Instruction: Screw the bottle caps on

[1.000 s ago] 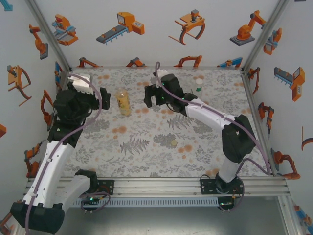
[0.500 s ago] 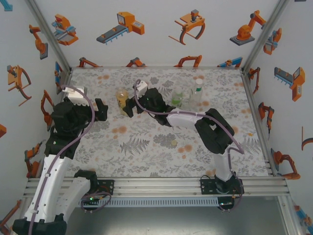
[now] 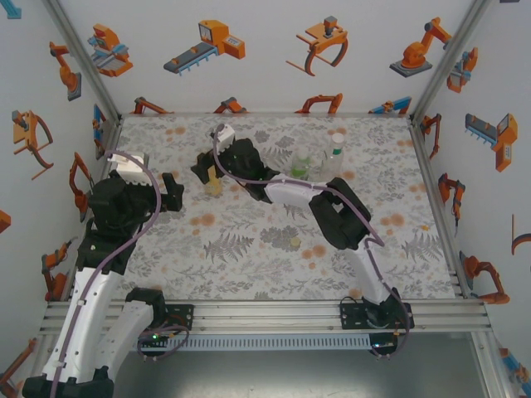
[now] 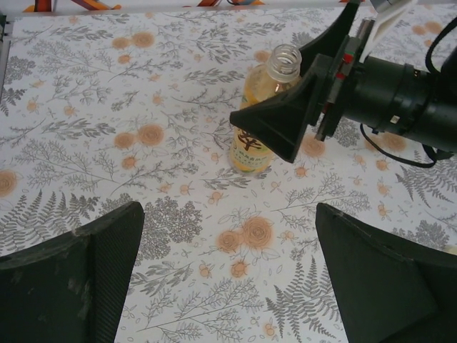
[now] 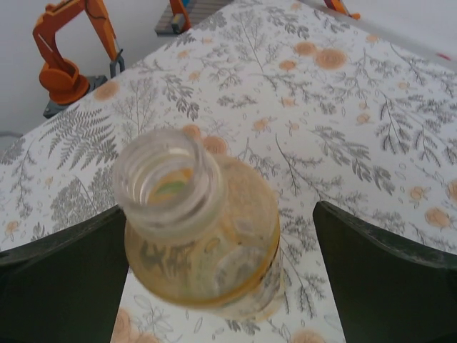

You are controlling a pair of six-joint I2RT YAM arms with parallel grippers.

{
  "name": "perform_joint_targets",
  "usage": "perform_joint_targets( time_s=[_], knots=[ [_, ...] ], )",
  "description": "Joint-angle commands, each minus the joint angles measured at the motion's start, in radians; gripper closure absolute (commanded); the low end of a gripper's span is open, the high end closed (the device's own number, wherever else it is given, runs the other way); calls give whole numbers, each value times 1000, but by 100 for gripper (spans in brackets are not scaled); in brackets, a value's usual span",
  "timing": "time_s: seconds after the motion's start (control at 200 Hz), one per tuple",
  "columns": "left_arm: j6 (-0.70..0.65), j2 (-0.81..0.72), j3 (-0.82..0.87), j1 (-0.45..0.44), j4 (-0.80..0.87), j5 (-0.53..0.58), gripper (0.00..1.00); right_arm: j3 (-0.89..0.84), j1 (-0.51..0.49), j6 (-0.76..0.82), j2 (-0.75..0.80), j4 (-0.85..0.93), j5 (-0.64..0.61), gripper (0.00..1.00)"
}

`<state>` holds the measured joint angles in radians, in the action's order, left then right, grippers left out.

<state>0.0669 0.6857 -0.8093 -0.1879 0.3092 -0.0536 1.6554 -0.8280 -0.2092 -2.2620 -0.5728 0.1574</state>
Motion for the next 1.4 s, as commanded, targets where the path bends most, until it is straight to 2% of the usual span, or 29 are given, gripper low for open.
perform_joint_targets(
  time_s=[0.0, 0.175, 0.421, 0.616, 0.791, 0.931, 1.076, 1.227, 1.392],
  knots=[
    [2, -8, -2, 8, 2, -37, 3, 62, -9, -17, -35, 15, 4, 11],
    [0, -6, -2, 8, 0, -48, 3, 72, -12, -19, -48, 18, 4, 19],
    [-9, -2, 2, 8, -11, -101, 3, 49, -15, -7, -14, 23, 16, 44],
    [-7, 1, 13, 9, -54, -189, 3, -24, -18, 12, 80, 40, 18, 53],
    [15, 19, 3, 9, -80, -260, 3, -150, -18, 33, 235, 76, 18, 55],
    [18, 36, 6, 8, -123, -382, 3, -277, -17, 35, 390, 103, 36, 57],
    [47, 42, 44, 5, -258, -548, 3, -387, -14, 49, 559, 176, 90, 58],
    [127, 78, 61, -8, -389, -641, 1, -478, -11, 59, 734, 266, 105, 62],
    [130, 129, 63, -73, -477, -736, 3, -548, -8, 86, 925, 382, 127, 65]
  ],
)
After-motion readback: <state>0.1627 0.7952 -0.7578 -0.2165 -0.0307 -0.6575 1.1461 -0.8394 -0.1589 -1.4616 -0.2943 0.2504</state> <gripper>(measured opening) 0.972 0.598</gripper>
